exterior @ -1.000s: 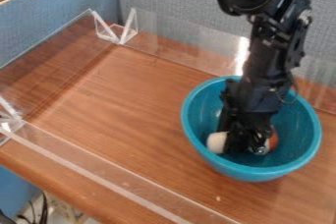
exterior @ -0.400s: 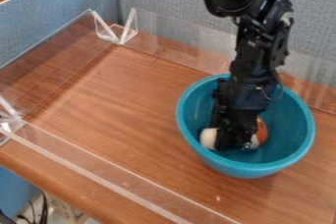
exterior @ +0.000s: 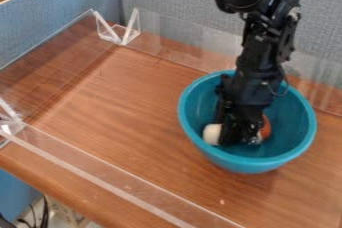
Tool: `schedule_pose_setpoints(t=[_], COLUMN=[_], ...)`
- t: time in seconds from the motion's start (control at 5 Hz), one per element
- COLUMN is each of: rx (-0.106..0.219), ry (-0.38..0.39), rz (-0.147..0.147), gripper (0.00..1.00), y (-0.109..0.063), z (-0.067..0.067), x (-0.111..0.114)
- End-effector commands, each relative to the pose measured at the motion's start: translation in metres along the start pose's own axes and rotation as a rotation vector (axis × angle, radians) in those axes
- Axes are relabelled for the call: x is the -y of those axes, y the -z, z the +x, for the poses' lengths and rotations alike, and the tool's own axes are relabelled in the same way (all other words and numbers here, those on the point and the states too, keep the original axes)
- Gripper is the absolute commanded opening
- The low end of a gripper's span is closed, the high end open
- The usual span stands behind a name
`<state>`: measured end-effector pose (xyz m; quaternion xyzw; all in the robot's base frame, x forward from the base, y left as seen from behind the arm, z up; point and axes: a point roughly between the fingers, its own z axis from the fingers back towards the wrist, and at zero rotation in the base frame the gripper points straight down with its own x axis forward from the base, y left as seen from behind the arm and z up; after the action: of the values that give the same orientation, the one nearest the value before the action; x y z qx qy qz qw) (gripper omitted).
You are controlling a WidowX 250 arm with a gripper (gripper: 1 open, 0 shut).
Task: Remove the mushroom from inside the blue bowl and put it on the table
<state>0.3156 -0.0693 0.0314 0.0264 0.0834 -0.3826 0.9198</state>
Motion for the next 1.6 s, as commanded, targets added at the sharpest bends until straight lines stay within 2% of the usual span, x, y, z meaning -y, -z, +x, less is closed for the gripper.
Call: schedule_pose_setpoints(t=[0.0,0.2,0.6,0.8,1.2,1.4], rx=[0.051,0.053,0.055,0.076,0.108,0.13], ry=[0.045,0.091,0.093,0.11,0.095,0.053], rz=[0.031,0.036,0.033,0.039,0.044,0.05], gripper=[0.0,0.0,0.0,0.0,0.0,0.0], y=[-0.016,-0.015,-0.031,-0.036,-0.048,-0.057], z=[0.009,0.009,-0.011,-0.018,-0.034,-0.038], x=[0.001,0.003,0.02,0.013,0.008,0.005])
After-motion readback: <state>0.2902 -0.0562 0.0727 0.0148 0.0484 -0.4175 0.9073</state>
